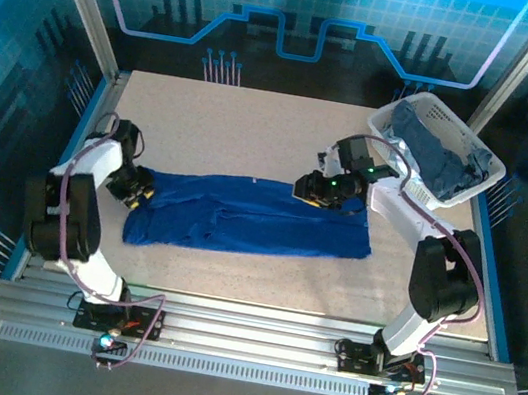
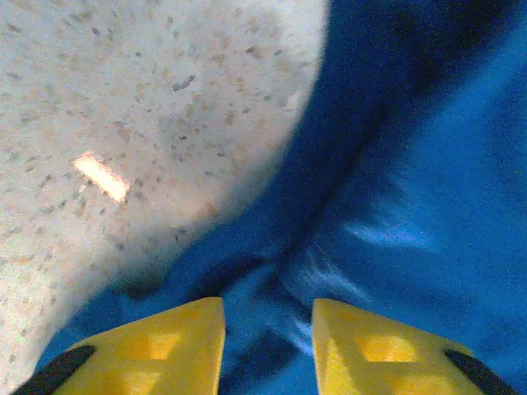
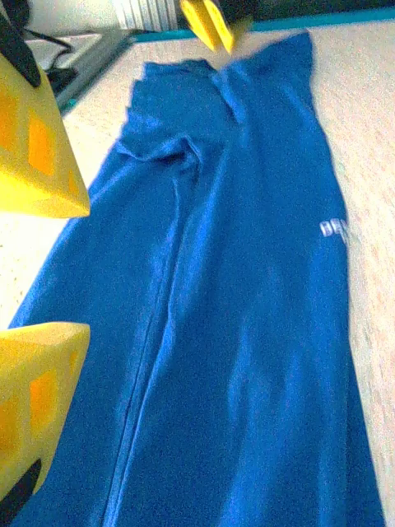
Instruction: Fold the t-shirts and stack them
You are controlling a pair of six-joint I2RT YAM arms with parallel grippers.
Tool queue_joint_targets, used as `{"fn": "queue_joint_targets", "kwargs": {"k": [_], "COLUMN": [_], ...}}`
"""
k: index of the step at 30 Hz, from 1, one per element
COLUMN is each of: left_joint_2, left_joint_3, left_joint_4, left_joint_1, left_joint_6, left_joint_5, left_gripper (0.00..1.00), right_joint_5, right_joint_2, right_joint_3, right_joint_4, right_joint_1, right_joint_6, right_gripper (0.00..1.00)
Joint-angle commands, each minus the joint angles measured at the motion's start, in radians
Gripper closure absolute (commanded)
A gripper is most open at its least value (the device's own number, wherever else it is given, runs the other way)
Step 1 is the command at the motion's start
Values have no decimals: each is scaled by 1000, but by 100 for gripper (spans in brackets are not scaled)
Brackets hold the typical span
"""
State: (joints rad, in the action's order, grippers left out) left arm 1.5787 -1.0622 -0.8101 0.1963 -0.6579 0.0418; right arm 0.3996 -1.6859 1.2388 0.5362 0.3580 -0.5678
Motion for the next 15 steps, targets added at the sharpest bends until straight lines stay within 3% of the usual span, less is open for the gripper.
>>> {"fn": "queue_joint_targets", "kwargs": {"k": [1,5,8,11,15], "left_joint_2": [-146,-167,-122,-49,73], "left_joint_3": [-16,41,87,96,67], "left_joint_4": [-61,23,111,148,147], "left_joint_1": [-95,-246,-309,-324,-323], "left_joint_6": [-156,-382,-492,-533,-480], "left_joint_5": [46,-78,-131,-158,-155], "left_gripper": [62,64,69,76,82], "right_joint_5": [-102,-186,-254,-308,-360], "right_joint_2": [-7,-105,-204,-277,-341], "right_joint_3": [-8,42,117,180,212], "right_joint_4": [77,141,205,266,343], "right_joint_1": [-61,-95,-97,-108,-122], "right_joint_6": [-46,-19,15,30,31], "right_gripper": [64,66,68,68,68]}}
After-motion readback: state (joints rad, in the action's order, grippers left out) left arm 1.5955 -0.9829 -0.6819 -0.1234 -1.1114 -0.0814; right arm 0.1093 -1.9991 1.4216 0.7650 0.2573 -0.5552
